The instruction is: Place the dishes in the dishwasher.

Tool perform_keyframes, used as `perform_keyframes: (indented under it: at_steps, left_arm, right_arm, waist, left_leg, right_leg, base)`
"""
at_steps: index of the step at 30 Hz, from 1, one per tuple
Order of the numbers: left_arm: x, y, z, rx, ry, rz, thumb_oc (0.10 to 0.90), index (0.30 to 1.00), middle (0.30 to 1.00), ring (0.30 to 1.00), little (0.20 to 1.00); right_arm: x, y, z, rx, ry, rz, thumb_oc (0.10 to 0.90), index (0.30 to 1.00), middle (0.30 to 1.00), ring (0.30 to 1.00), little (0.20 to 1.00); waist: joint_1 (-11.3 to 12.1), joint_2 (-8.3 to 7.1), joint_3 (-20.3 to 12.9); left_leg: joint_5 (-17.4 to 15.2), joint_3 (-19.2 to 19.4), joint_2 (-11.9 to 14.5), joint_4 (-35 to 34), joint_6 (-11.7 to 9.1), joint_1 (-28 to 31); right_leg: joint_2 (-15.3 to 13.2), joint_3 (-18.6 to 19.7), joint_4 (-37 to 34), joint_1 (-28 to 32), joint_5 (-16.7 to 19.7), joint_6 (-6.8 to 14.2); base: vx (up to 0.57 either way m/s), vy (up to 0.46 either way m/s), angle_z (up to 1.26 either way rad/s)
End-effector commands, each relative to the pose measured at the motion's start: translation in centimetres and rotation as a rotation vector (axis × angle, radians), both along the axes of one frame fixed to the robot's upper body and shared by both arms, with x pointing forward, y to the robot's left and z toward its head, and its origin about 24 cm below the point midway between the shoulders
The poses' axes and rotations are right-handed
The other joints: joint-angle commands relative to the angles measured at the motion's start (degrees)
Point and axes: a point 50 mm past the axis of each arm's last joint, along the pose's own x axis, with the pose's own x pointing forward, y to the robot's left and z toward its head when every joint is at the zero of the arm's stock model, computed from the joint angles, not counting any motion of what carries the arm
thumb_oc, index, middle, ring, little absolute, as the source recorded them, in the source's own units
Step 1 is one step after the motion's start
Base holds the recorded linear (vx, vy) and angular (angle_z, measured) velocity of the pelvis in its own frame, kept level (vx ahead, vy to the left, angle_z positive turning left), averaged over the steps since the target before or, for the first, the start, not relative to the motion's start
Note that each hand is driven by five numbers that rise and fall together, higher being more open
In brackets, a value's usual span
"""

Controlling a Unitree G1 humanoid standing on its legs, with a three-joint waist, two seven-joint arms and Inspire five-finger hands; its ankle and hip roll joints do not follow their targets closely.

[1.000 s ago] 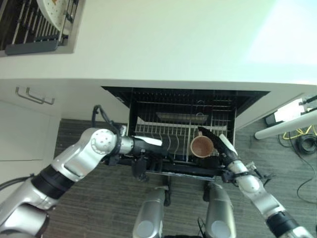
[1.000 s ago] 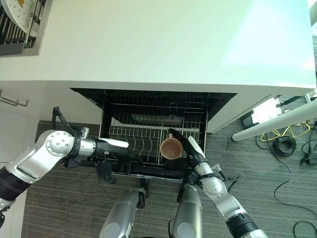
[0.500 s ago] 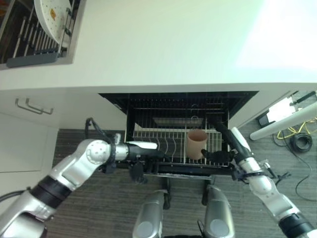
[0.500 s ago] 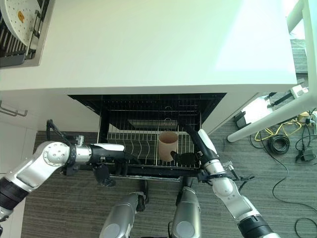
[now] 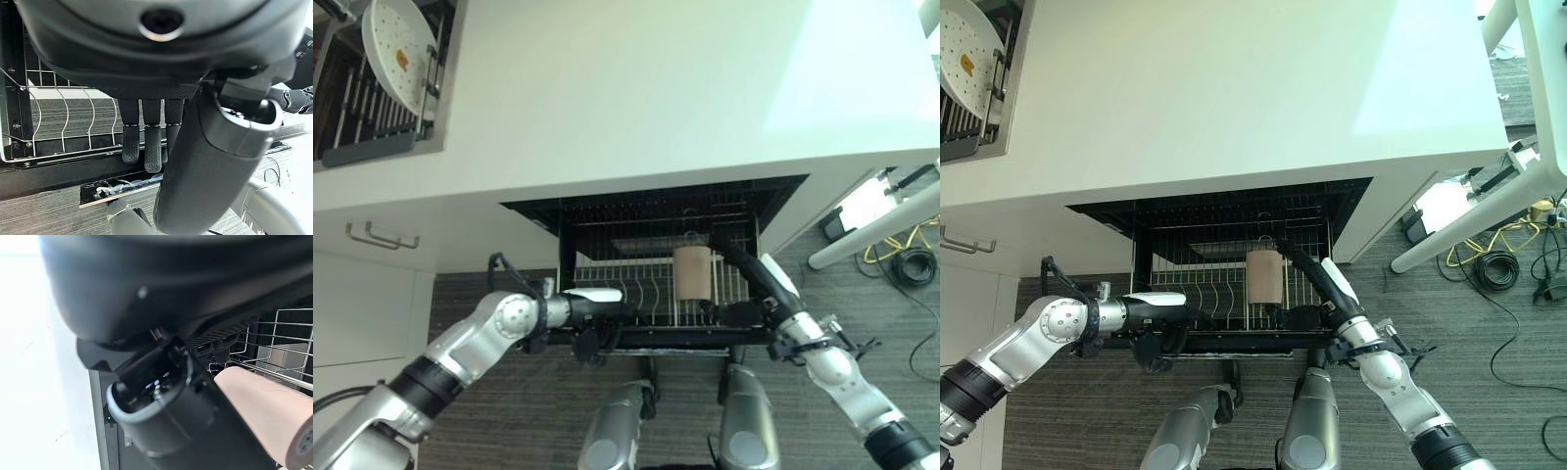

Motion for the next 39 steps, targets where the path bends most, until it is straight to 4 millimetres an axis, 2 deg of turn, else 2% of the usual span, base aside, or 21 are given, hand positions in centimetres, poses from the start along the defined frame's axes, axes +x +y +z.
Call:
perform_keyframes:
  at_steps: [1, 5, 7, 14, 16, 17, 21, 25, 27, 29, 30, 31, 33, 35, 37, 39]
  left_arm:
    - [-1.5, -0.3, -1.8, -0.010, 0.044, -0.019, 0.800, 0.900, 0.900, 0.900, 0.900]
    - [-1.9, -0.2, -2.3, -0.009, 0.060, -0.007, 0.800, 0.900, 0.900, 0.900, 0.900]
    - [-2.3, 0.0, -2.8, -0.002, 0.061, 0.013, 0.800, 0.900, 0.900, 0.900, 0.900]
    - [-2.6, 1.2, -4.0, -0.109, 0.002, 0.219, 0.800, 0.900, 0.900, 0.900, 0.900]
    - [-2.6, 2.0, -3.4, -0.172, -0.051, 0.295, 0.800, 0.900, 0.900, 0.900, 0.900]
    - [-2.7, 2.9, -2.6, -0.241, -0.105, 0.365, 0.800, 0.900, 0.900, 0.900, 0.900]
    - [-3.0, 4.2, -1.1, -0.334, -0.170, 0.437, 0.800, 0.900, 0.900, 0.900, 0.900]
    - [-3.5, 5.2, -0.3, -0.381, -0.214, 0.474, 0.800, 0.900, 0.900, 0.900, 0.900]
    - [-3.7, 5.7, -0.1, -0.389, -0.243, 0.504, 0.800, 0.900, 0.900, 0.900, 0.900]
    - [-4.0, 6.4, -0.1, -0.390, -0.268, 0.551, 0.800, 0.900, 0.900, 0.900, 0.900]
    - [-4.1, 6.7, 0.0, -0.393, -0.279, 0.573, 0.800, 0.900, 0.900, 0.900, 0.900]
    - [-4.3, 7.2, 0.1, -0.402, -0.298, 0.599, 0.800, 0.900, 0.900, 0.900, 0.900]
    - [-5.3, 8.4, 0.3, -0.420, -0.330, 0.649, 0.800, 0.900, 0.900, 0.900, 0.900]
    - [-6.4, 9.3, 0.2, -0.422, -0.344, 0.688, 0.800, 0.900, 0.900, 0.900, 0.900]
    - [-7.5, 10.5, -0.3, -0.424, -0.339, 0.754, 0.800, 0.900, 0.900, 0.900, 0.900]
    - [-7.9, 11.2, -0.7, -0.425, -0.335, 0.803, 0.800, 0.900, 0.900, 0.900, 0.900]
  right_arm:
    - [0.0, 0.8, 5.5, 0.087, -0.262, 0.100, 0.800, 0.900, 0.900, 0.900, 0.900]
    - [-0.8, 0.9, 6.4, 0.154, -0.327, 0.140, 0.800, 0.900, 0.900, 0.900, 0.900]
    - [-1.3, 1.0, 7.3, 0.202, -0.367, 0.162, 0.800, 0.900, 0.900, 0.900, 0.900]
    - [-2.6, 1.2, 9.4, 0.332, -0.497, 0.209, 0.800, 0.900, 0.900, 0.900, 0.900]
    - [-2.7, 0.9, 9.9, 0.370, -0.525, 0.195, 0.800, 0.900, 0.900, 0.900, 0.900]
    - [-2.8, 0.6, 10.0, 0.395, -0.537, 0.155, 0.800, 0.900, 0.900, 0.900, 0.900]
    - [-3.0, -0.1, 9.7, 0.420, -0.549, 0.056, 0.800, 0.900, 0.900, 0.900, 0.900]
    - [-3.1, -1.0, 9.3, 0.464, -0.552, -0.059, 0.800, 0.900, 0.900, 0.900, 0.900]
    - [-3.2, -1.4, 9.0, 0.489, -0.539, -0.095, 0.800, 0.900, 0.900, 0.900, 0.900]
    - [-3.3, -1.8, 8.6, 0.508, -0.518, -0.111, 0.800, 0.900, 0.900, 0.900, 0.900]
    - [-3.4, -2.0, 8.5, 0.512, -0.509, -0.114, 0.800, 0.900, 0.900, 0.900, 0.900]
    - [-3.8, -2.5, 8.4, 0.514, -0.505, -0.124, 0.800, 0.900, 0.900, 0.900, 0.900]
    - [-4.9, -3.6, 8.2, 0.515, -0.504, -0.144, 0.800, 0.900, 0.900, 0.900, 0.900]
    - [-5.8, -4.6, 8.0, 0.524, -0.499, -0.151, 0.800, 0.900, 0.900, 0.900, 0.900]
    - [-6.4, -5.5, 7.8, 0.533, -0.492, -0.167, 0.800, 0.900, 0.900, 0.900, 0.900]
    - [-6.4, -5.9, 7.9, 0.545, -0.483, -0.160, 0.800, 0.900, 0.900, 0.900, 0.900]
  waist:
    - [-0.55, 1.64, -3.08]
    - [-0.74, 1.71, -4.41]
    - [-0.84, 1.22, -5.85]
    - [0.71, -2.22, -10.14]
    - [1.88, -2.99, -11.60]
    - [3.56, -3.36, -13.47]
    - [5.63, -3.80, -15.01]
    - [6.82, -4.16, -16.41]
    - [6.86, -4.02, -16.96]
    - [6.98, -3.62, -17.59]
    - [6.85, -3.51, -17.83]
    - [6.39, -3.60, -17.90]
    - [5.82, -3.95, -18.35]
    - [5.55, -4.31, -18.56]
    - [4.98, -4.95, -18.39]
    - [5.25, -5.76, -18.16]
  left_leg:
    - [-3.94, 2.89, 0.61, 2.18, 2.17, 0.84]
    - [-4.43, 2.89, 0.58, 2.18, 2.10, 1.72]
    - [-5.21, 3.02, 0.26, 2.18, 2.11, 2.80]
    - [-7.41, 4.02, -1.01, 2.18, 2.96, 7.27]
    - [-8.25, 3.87, -1.65, 2.18, 3.44, 8.56]
    - [-9.08, 2.74, -2.60, 2.18, 4.33, 9.85]
    - [-9.79, 1.06, -3.76, 2.18, 5.77, 11.14]
    - [-10.81, -0.54, -5.02, 2.18, 7.49, 11.62]
    - [-10.93, -0.80, -5.11, 2.18, 8.03, 11.46]
    - [-10.68, -0.51, -4.95, 2.18, 8.21, 11.18]
    - [-10.77, -0.62, -5.01, 2.18, 8.42, 10.99]
    - [-11.38, -1.61, -5.69, 2.18, 8.73, 11.01]
    - [-11.42, -2.87, -6.64, 2.18, 8.76, 10.10]
    - [-11.57, -3.17, -7.21, 2.18, 8.63, 10.09]
    - [-11.13, -2.92, -8.04, 2.18, 8.00, 10.83]
    - [-10.40, -1.03, -8.16, 2.18, 7.07, 11.92]
  right_leg:
    - [1.42, 1.97, 3.26, 2.49, -8.34, 1.03]
    - [1.60, 2.19, 3.26, 3.19, -8.82, 1.12]
    - [1.51, 2.56, 3.26, 3.87, -9.32, 1.31]
    - [-0.01, 3.75, 3.26, 6.24, -9.84, 1.79]
    - [-0.76, 3.91, 3.26, 7.32, -9.89, 2.21]
    - [-1.42, 3.97, 3.26, 8.50, -9.74, 2.83]
    - [-2.05, 3.74, 3.26, 9.95, -9.09, 3.74]
    - [-3.02, 4.21, 3.26, 10.56, -5.60, 4.48]
    - [-1.70, 3.57, 3.26, 11.02, -6.04, 4.40]
    - [1.11, 2.12, 3.26, 11.91, -7.23, 3.89]
    - [2.90, 1.81, 3.26, 12.29, -7.94, 3.35]
    - [6.51, 2.20, 4.11, 12.57, -9.50, 2.32]
    - [11.24, 2.73, 4.70, 11.61, -9.82, 0.88]
    - [12.61, 2.87, 3.27, 11.85, -10.07, 0.25]
    - [12.98, 4.75, 3.26, 11.83, -12.70, -1.04]
    - [10.99, 3.59, 3.26, 12.00, -13.93, -1.62]
  base:
    - [0.00, 0.045, -0.01]
    - [0.00, 0.020, -0.01]
    - [0.00, 0.045, -0.01]
    - [-0.02, 0.060, -0.12]
    - [-0.02, 0.156, -0.26]
    - [0.00, 0.178, -0.14]
    - [0.00, 0.125, -0.06]
    - [-0.02, 0.136, 0.16]
    - [-0.01, 0.145, 0.26]
    - [0.02, 0.114, 0.25]
    - [0.04, 0.087, 0.08]
    - [0.03, 0.072, 0.00]
    - [0.04, 0.053, 0.19]
    - [0.06, 0.010, 0.43]
    - [0.09, -0.031, 0.37]
    - [0.08, -0.038, 0.48]
